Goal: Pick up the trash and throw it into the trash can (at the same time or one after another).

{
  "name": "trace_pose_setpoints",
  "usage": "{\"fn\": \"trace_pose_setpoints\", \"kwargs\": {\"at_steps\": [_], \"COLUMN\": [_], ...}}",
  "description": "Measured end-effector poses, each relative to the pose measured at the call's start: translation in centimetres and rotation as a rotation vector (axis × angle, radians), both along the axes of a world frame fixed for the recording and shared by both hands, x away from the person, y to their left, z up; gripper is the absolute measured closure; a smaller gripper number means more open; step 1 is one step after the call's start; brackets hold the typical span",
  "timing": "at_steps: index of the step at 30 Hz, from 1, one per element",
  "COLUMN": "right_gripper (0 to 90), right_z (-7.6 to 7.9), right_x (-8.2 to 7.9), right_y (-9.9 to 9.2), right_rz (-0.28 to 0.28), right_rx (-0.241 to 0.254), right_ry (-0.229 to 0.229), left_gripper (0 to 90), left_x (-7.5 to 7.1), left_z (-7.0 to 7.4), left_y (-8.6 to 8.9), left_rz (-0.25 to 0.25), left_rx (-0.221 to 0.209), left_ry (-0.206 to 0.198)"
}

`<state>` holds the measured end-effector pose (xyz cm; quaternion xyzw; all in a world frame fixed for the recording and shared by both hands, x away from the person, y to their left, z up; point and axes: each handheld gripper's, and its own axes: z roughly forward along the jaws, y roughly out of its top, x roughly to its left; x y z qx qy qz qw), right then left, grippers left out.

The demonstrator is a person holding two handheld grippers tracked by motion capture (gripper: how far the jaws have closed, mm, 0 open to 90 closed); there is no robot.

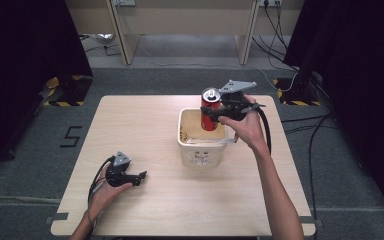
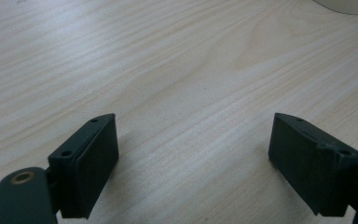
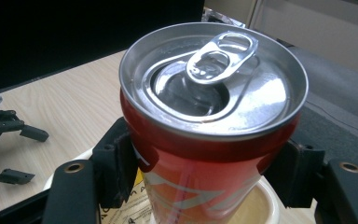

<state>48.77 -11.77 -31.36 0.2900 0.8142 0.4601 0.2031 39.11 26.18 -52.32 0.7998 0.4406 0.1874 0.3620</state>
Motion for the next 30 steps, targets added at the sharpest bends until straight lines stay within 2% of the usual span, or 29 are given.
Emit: {"fn": "trace_pose_setpoints", "kwargs": {"at_steps": [15,20,22,25,30], "right_gripper": [33.9,33.7,29.2,25.8,24.1], "right_z": [-2.5,-3.4,-3.7,-3.8,-3.3], "right_x": [2.3,2.6,2.7,2.8,2.4], "right_y": [-1.2,-1.3,-1.4,-1.7,-2.4], "right_rz": [0.025,0.037,0.041,0.034,0.020], "right_rx": [0.041,0.029,0.047,0.065,0.094], "right_ry": [0.084,0.105,0.120,0.117,0.087], "left_gripper": [15.2,15.2,15.2,15.2,15.2], "left_x": [0.0,0.0,0.0,0.0,0.0], "left_z": [0.0,0.0,0.0,0.0,0.0], "left_y": [0.0,0.0,0.0,0.0,0.0], "left_rz": [0.000,0.000,0.000,0.000,0.000], "left_rx": [0.000,0.000,0.000,0.000,0.000], "left_ry": [0.000,0.000,0.000,0.000,0.000]}}
